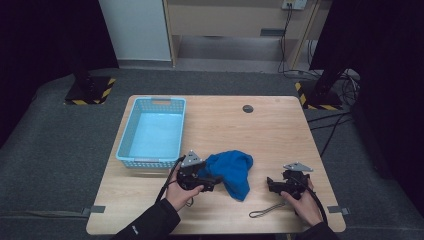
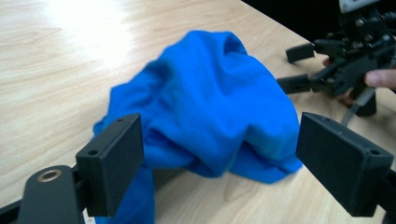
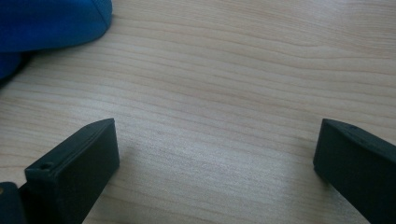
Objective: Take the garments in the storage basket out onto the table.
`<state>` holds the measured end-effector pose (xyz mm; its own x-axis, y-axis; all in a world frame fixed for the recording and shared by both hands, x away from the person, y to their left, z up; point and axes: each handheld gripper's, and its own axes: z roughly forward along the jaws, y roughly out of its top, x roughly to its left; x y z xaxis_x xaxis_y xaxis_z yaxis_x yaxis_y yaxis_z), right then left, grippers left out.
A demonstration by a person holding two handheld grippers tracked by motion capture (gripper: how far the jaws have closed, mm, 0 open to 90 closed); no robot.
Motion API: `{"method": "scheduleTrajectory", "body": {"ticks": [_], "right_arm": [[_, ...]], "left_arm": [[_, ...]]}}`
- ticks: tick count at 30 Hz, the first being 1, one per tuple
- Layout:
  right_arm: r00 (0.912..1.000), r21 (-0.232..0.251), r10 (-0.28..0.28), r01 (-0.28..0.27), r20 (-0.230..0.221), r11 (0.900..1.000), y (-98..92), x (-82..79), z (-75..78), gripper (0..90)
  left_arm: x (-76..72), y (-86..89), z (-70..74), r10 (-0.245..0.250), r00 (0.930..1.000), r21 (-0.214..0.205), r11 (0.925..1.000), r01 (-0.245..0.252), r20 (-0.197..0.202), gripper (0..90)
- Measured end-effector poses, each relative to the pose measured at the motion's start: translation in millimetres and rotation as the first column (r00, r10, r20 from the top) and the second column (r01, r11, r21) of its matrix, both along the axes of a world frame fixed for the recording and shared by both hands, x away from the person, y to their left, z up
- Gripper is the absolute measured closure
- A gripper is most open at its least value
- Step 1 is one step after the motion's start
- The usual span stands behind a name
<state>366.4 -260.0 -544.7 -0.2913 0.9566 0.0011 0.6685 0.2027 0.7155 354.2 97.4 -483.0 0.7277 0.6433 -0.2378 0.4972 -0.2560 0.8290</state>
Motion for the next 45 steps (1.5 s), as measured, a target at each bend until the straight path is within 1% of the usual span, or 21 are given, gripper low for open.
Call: {"method": "scheduleTrajectory", "body": {"ticks": [4,10,15,24,30,36,39,45], "right_arm": [[1.0,0.001,-0.001,0.001,-0.001,1.0,0.1,0.0,0.1,0.4],[1.0,0.001,-0.001,0.001,-0.001,1.0,0.1,0.0,0.1,0.4],[1.0,0.001,-0.002,0.002,-0.002,1.0,0.1,-0.1,0.1,0.4],[1.0,0.0,0.0,0.0,0.0,1.0,0.0,0.0,0.0,0.4],[1.0,0.001,-0.001,0.001,-0.001,1.0,0.0,0.0,0.1,0.4],[1.0,0.001,-0.001,0.001,-0.001,1.0,0.0,0.0,0.1,0.4],[1.0,0.001,-0.001,0.001,-0.001,1.0,0.0,0.0,0.1,0.5],[1.0,0.001,-0.001,0.001,-0.001,1.0,0.0,0.0,0.1,0.4]], "left_arm": [[-4.7,3.8,-1.6,-0.001,1.0,0.005,1.0,0.001,0.006,13.8],[-9.8,11.5,-2.4,0.019,0.9997,-0.004,0.9998,-0.019,0.013,13.7],[-14.5,17.1,-3.8,0.022,0.9996,0.006,0.9997,-0.022,0.016,13.6],[-21.6,32.3,-5.3,0.051,0.9981,0.009,0.9986,-0.052,0.035,13.0],[-27.5,41.9,-6.5,0.06,0.998,0.01,0.9981,-0.06,0.019,12.4],[-34.4,56.5,-7.5,0.086,0.996,0.01,0.9962,-0.087,0.024,12.2],[-36.4,61.1,-8.1,0.091,0.9952,0.019,0.9956,-0.092,0.036,12.0],[-39.0,67.9,-10.0,0.102,0.9942,0.037,0.994,-0.103,0.035,11.8]]}}
